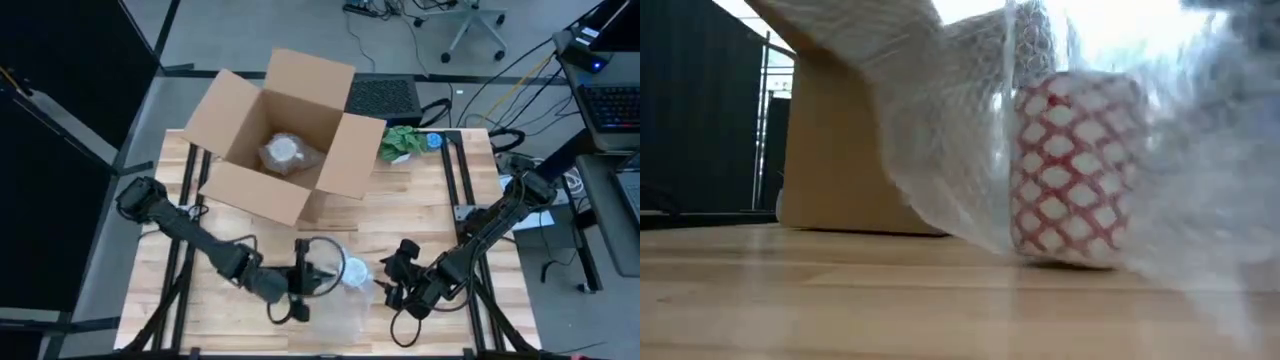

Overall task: Wrap mug
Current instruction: Wrap the red mug with bubble wrap

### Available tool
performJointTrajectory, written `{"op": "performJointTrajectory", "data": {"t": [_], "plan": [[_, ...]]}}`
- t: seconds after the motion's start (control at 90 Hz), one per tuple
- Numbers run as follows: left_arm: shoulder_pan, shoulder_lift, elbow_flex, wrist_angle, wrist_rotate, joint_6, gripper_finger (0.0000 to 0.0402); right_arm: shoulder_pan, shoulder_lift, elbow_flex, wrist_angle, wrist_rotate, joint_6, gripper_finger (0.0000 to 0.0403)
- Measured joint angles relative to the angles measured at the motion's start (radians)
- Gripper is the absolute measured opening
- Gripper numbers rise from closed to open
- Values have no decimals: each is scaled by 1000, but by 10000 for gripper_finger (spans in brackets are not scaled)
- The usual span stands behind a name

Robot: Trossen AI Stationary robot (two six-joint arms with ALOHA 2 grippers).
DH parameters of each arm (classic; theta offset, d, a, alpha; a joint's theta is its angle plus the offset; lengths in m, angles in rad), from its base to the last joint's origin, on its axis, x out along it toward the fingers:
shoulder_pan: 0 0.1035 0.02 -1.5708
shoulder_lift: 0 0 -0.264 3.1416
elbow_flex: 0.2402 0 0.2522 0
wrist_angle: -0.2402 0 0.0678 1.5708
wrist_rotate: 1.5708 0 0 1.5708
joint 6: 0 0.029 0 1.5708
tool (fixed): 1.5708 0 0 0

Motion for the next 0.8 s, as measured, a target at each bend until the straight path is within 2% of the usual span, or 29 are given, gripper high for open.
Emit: {"op": "performJointTrajectory", "data": {"t": [0.278,0.478,0.622,0.7,0.8], "plan": [[96,75,1,32,110,-2,0,-33,30,0,71,-36,-38,265],[150,136,1,55,128,-2,0,-64,64,0,189,-59,-132,265],[185,177,1,69,214,-3,0,-81,65,0,205,-87,-166,265],[197,203,1,62,247,-3,0,-85,48,17,138,-119,-173,265],[201,213,1,51,258,-2,0,-85,2,95,-43,-135,-137,265]]}}
